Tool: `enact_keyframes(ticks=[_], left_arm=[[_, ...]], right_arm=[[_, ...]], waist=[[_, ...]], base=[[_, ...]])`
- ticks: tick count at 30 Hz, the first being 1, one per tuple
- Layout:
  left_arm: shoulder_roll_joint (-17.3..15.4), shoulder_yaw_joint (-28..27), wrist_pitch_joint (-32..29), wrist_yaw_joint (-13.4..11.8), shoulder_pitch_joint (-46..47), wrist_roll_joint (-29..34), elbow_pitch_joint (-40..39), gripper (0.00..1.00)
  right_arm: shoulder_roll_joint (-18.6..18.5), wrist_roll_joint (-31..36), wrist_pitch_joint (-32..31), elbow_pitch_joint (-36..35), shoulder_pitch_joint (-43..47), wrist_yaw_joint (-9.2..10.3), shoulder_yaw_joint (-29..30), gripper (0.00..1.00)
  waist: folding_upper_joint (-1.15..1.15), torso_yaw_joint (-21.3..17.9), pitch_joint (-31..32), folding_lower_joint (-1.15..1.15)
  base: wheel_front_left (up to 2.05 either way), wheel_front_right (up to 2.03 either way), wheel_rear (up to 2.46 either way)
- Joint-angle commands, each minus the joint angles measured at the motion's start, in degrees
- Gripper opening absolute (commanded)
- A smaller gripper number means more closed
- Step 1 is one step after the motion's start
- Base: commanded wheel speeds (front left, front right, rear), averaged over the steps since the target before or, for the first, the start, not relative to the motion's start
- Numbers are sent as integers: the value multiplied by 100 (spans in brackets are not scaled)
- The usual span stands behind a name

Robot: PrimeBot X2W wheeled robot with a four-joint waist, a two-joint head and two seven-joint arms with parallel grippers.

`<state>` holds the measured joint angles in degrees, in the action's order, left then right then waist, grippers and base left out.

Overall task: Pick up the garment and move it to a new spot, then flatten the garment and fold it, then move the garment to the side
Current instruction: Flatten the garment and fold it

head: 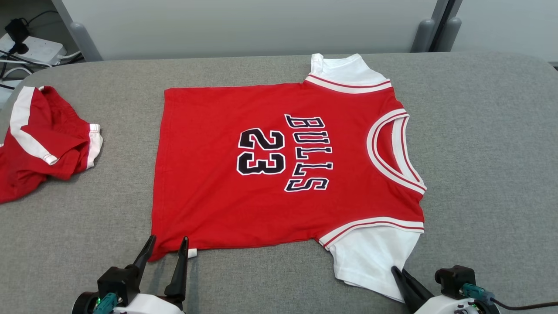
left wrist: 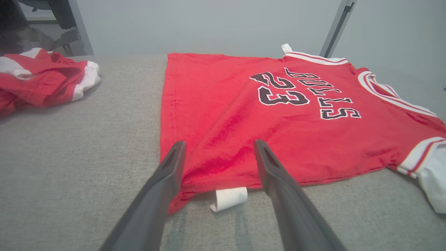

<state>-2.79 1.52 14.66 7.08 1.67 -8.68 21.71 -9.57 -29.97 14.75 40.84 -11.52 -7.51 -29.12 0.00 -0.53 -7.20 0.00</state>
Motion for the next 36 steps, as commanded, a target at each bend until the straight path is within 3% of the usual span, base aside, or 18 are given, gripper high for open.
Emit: enact_keyframes(ticks=[1,11,31,32,33,34,36], left_arm=[[-64,-161,34,41,227,-13,-132,100],[-237,67,34,41,378,-201,394,100],[-99,-593,34,-5,710,-397,1420,100],[-92,-619,34,1,741,-443,1481,63],[-90,-618,34,7,777,-445,1525,38],[-90,-603,34,13,806,-437,1570,0],[-106,-549,34,24,853,-434,1667,0]], right_arm=[[-53,-38,9,15,-31,2,-159,0],[-502,-58,23,-174,-21,2,84,0],[-529,42,24,-305,-4,2,147,0],[-528,48,24,-313,-13,2,149,0],[-525,53,24,-320,-20,2,149,0],[-522,57,24,-325,-26,2,146,0],[-518,59,25,-336,-38,2,142,0]], waist=[[0,-11,-5,0],[0,-90,9,0],[0,-125,-105,0],[0,-132,-112,0],[0,-138,-117,0],[0,-145,-123,0],[0,-158,-135,0]], base=[[0,0,0],[0,0,0],[0,0,0],[0,0,0],[0,0,0],[0,0,0],[0,0,0]])
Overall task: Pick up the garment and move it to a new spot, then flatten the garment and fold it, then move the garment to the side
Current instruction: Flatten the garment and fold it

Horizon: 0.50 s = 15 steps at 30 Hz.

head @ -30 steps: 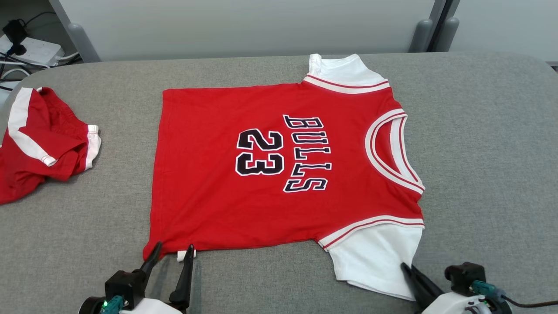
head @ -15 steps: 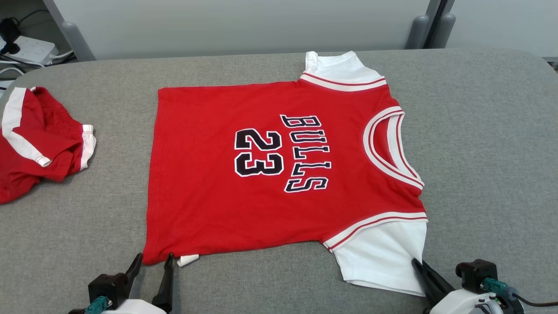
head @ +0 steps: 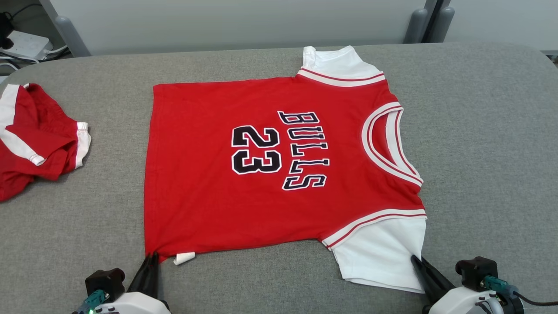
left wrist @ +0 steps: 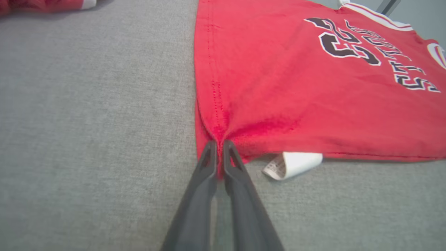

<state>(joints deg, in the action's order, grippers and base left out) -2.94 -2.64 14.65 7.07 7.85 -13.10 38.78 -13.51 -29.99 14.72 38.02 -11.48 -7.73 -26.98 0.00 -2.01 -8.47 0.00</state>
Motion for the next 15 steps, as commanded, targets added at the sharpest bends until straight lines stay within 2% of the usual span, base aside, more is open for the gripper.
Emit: enact_keyframes(ticks=[1,6,9,15], left_arm=[[-98,-103,35,29,247,3,3,0],[-150,156,35,38,276,-66,-54,0],[-352,500,35,40,284,-324,-309,0],[-800,780,35,41,245,-552,-720,0]], right_arm=[[-128,58,28,-60,-45,24,-72,0],[-179,16,28,-128,-48,24,-114,0],[-319,-78,28,-450,-91,24,-125,0],[-593,-105,28,-987,-107,24,134,0]], waist=[[0,-13,-10,0],[0,-1,-18,0],[0,27,0,0],[0,71,80,0]], base=[[0,0,0],[0,0,0],[0,0,0],[0,0,0]])
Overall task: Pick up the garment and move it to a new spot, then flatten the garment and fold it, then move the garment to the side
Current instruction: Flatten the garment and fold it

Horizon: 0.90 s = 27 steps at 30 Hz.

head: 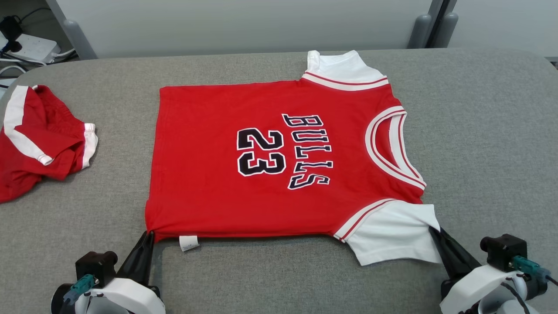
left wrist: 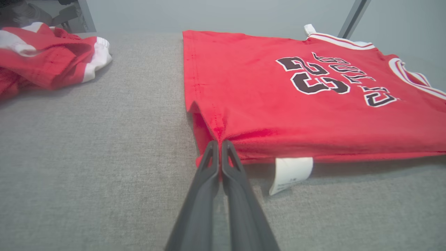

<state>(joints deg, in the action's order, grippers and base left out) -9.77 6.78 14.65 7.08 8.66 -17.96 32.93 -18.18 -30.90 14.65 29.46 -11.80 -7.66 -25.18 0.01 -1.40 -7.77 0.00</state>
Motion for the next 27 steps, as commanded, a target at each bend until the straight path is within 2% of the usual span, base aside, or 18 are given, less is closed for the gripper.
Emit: enact_keyframes(ticks=[1,15,22,27], left_arm=[[-167,-153,35,40,161,-85,-177,0],[-592,209,-91,25,-105,-274,-29,0],[-679,236,-213,-53,-323,-316,-305,0],[-766,384,-479,-40,-133,-279,-724,0]], right_arm=[[-160,-23,35,-187,-68,17,-14,0],[-494,-233,-195,-722,303,17,-66,0],[-722,-412,-466,-1131,610,17,-83,0],[-720,-430,-591,-1382,410,17,-95,0]], waist=[[-1,20,22,0],[-1,48,214,0],[-1,46,238,0],[-1,57,179,0]], base=[[0,0,0],[0,0,0],[0,0,0],[0,0,0]])
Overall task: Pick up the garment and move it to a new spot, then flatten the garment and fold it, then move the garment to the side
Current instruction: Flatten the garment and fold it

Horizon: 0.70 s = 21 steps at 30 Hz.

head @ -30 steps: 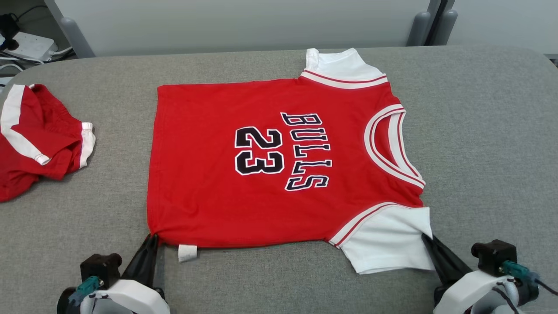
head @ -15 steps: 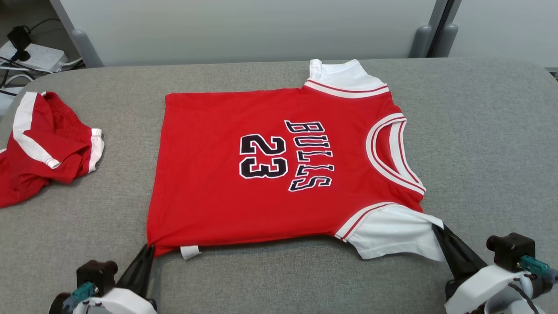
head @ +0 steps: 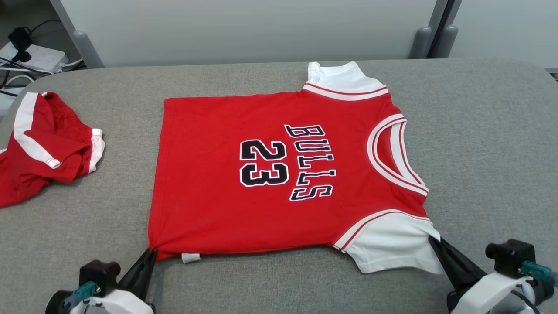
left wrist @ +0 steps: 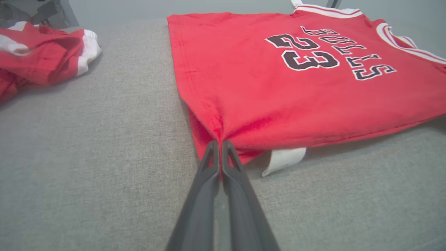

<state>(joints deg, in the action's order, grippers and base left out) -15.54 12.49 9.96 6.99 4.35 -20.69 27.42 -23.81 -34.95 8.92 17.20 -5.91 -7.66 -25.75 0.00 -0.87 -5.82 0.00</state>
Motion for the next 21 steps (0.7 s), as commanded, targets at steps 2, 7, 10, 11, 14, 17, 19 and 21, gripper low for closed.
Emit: enact_keyframes(ticks=[2,7,10,11,14,17,19,21], left_arm=[[-302,-125,-205,-9,478,-42,-369,0],[-533,57,-568,25,957,-104,-661,0],[-671,169,-839,36,1338,-157,-663,0],[-711,207,-924,38,1457,-169,-627,0],[-756,311,-1139,42,1780,-248,-396,0],[-753,411,-1278,45,2072,-321,-77,0],[-754,487,-1273,46,2256,-348,157,0],[-737,531,-1192,47,2424,-408,363,0]], right_arm=[[-142,-11,-92,-209,-389,17,-46,0],[-140,74,-191,-139,-940,17,-1,0],[-98,138,-250,93,-1370,17,75,0],[-48,121,-270,198,-1496,17,128,0],[25,185,-324,524,-1847,17,148,0],[86,208,-356,861,-2151,17,64,0],[145,229,-305,1070,-2346,17,16,0],[195,285,-259,1290,-2520,17,-39,0]], waist=[[0,8,-73,0],[0,41,-202,0],[0,61,-282,0],[0,63,-317,0],[0,78,-423,0],[0,80,-542,0],[0,64,-622,0],[0,51,-703,0]], base=[[0,0,0],[0,0,0],[0,0,0],[0,0,0],[0,0,0],[0,0,0],[0,0,0],[0,0,0]])
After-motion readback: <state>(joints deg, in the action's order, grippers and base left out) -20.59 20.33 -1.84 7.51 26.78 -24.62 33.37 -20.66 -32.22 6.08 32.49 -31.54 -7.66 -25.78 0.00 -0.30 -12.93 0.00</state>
